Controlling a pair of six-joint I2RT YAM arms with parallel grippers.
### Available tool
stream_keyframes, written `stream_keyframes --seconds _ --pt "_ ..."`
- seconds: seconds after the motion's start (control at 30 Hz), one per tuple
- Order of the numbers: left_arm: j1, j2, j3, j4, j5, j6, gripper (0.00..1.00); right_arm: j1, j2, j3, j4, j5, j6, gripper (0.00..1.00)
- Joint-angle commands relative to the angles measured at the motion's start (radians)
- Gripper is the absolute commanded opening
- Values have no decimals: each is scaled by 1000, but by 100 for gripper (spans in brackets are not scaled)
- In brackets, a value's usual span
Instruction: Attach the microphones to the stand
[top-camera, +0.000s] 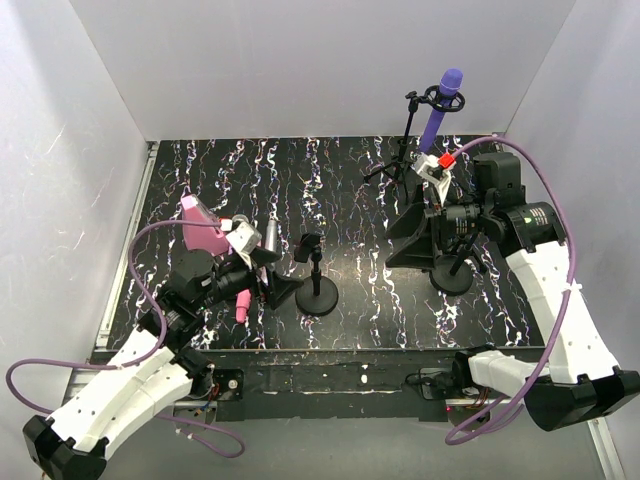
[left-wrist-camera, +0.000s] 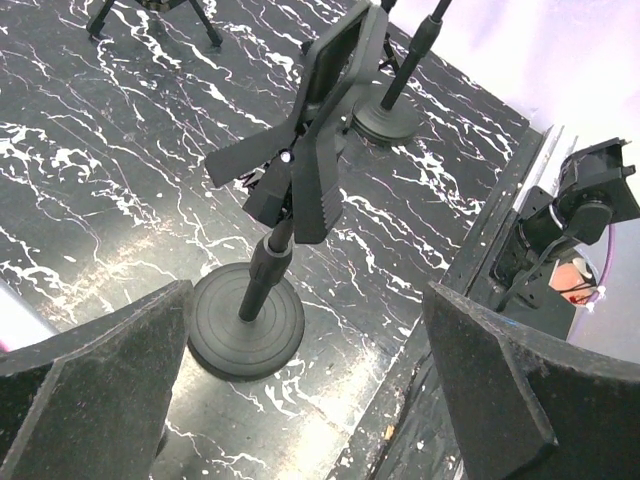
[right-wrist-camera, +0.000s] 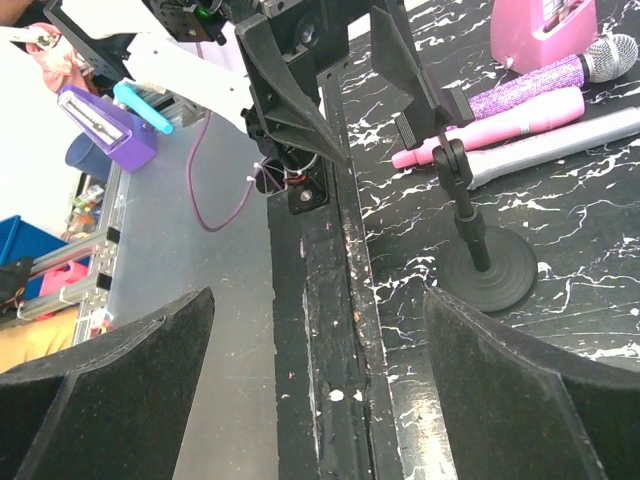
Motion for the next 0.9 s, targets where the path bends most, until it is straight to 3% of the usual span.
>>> stream_keyframes --seconds 0.0,0.33,0.67,0.87 --pt "3 -32 49 -86 8 52 98 15 -12 -24 56 -26 38 92" --pt "5 -25 101 -177 27 200 98 114 47 -21 126 14 134 91" --pt "5 -45 68 -171 21 193 98 186 87 -38 258 57 301 90" --pt "3 -49 -3 -94 44 216 98 192 110 -49 378 106 482 89"
